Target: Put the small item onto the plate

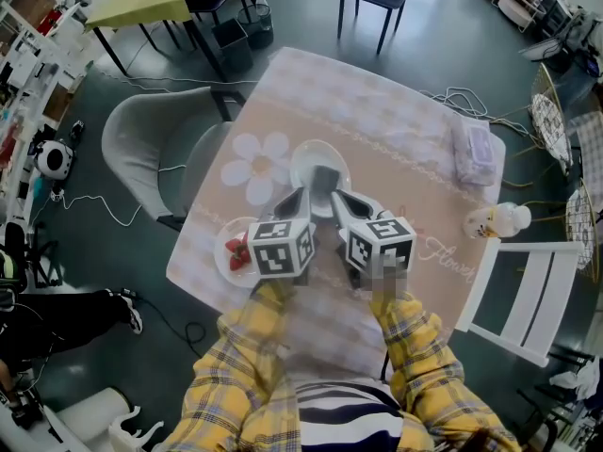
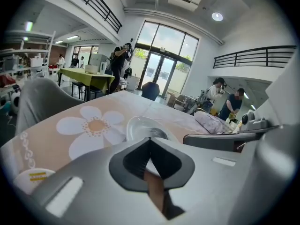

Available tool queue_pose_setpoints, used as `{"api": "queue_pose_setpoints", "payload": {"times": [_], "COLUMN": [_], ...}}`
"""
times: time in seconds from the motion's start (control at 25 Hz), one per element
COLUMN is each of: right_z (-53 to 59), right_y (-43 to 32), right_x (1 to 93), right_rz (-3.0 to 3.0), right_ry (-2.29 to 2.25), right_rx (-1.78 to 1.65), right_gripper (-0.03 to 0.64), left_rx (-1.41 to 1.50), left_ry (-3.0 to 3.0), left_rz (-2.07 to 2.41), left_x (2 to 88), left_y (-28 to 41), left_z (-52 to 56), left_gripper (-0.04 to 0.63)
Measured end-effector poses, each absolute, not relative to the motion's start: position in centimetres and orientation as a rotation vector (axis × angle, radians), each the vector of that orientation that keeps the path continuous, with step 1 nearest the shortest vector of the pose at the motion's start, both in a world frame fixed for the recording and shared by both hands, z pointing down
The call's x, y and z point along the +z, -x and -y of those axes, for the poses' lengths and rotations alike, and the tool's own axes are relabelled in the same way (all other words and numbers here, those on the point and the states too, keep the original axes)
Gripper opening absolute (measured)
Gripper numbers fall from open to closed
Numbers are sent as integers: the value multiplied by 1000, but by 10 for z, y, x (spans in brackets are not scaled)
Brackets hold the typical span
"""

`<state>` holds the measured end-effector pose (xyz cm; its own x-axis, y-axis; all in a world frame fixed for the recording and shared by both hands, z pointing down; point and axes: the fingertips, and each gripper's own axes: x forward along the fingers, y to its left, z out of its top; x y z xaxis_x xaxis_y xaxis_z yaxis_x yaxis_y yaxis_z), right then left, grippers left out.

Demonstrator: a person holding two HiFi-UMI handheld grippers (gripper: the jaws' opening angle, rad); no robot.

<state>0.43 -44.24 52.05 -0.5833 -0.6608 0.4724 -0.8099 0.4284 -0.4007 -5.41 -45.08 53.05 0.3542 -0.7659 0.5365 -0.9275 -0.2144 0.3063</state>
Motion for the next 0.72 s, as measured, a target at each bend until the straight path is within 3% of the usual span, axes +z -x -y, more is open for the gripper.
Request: {"api": "queue_pose_setpoints", "payload": {"times": [0.72], "right_z": [383], "right_y": [-1], "right_x": [491], "right_rz": [2422], "right_ry": [-1317], "right_rx": [762], "right_gripper": [-3], "left_rx": [201], "left_ry": [-2118], "left_rz": [1356], "left_x": [497], "left_y": [41], "left_z": [372], "left_gripper": [2]}}
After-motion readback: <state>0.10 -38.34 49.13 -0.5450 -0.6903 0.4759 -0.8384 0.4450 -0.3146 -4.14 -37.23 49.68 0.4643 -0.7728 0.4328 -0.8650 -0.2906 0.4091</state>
